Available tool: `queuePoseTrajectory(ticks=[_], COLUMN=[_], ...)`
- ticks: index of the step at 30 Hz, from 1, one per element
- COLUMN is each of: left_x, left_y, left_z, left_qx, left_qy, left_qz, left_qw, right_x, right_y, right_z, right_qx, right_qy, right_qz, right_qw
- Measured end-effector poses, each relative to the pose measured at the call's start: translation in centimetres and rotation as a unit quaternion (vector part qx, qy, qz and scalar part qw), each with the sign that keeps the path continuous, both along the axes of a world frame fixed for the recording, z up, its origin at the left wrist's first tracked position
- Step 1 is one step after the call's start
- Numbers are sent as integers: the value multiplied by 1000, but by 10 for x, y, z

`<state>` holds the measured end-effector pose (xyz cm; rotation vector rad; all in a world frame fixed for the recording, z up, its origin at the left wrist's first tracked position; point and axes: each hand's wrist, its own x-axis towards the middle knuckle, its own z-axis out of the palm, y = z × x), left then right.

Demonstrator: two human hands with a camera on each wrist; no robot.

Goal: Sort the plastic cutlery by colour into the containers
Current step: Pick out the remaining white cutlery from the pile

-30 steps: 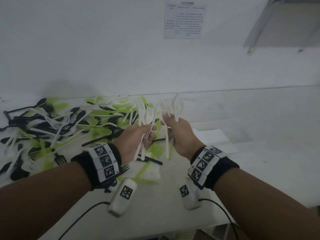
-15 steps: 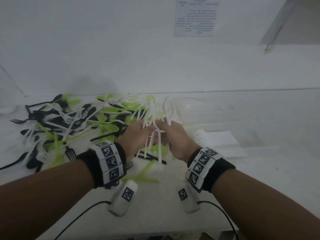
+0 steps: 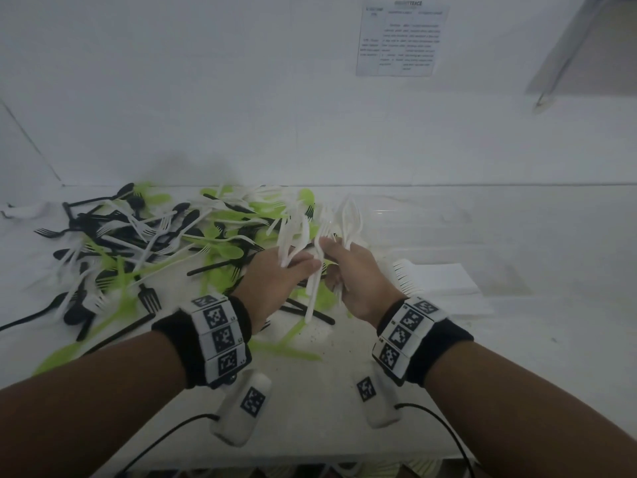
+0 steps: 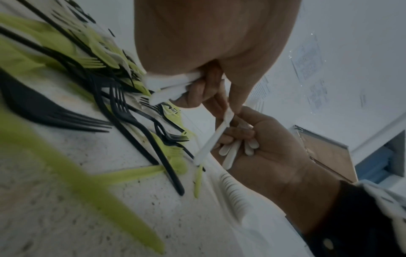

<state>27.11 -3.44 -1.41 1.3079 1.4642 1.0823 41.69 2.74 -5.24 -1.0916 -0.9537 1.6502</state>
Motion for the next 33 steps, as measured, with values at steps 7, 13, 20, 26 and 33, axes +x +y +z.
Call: queuePoseTrajectory(ticks=[7,13,20,26,33], left_x=[-6,-22,-22,-22,-38], left_y=[1,2,0,-8,0], left_z=[-4,-9,-6,-1,-9], left_qx=[-41,-97,-158,-191,-188], left_qy=[-34,-179,-214,-193,-205], left_qz=[4,35,-7,-80,56], left_qw=[999,978,964,959,959], right_x=[4,13,-3,-14,-7], right_y=[-3,3,2,-1,10], right_z=[1,3,13,19,11], right_qx=[9,-11,-17,-47,-49], right_qy=[-1,43,70,92,83], right_qz=[2,-54,-16,21,-107], right_qw=[1000,998,997,994,990])
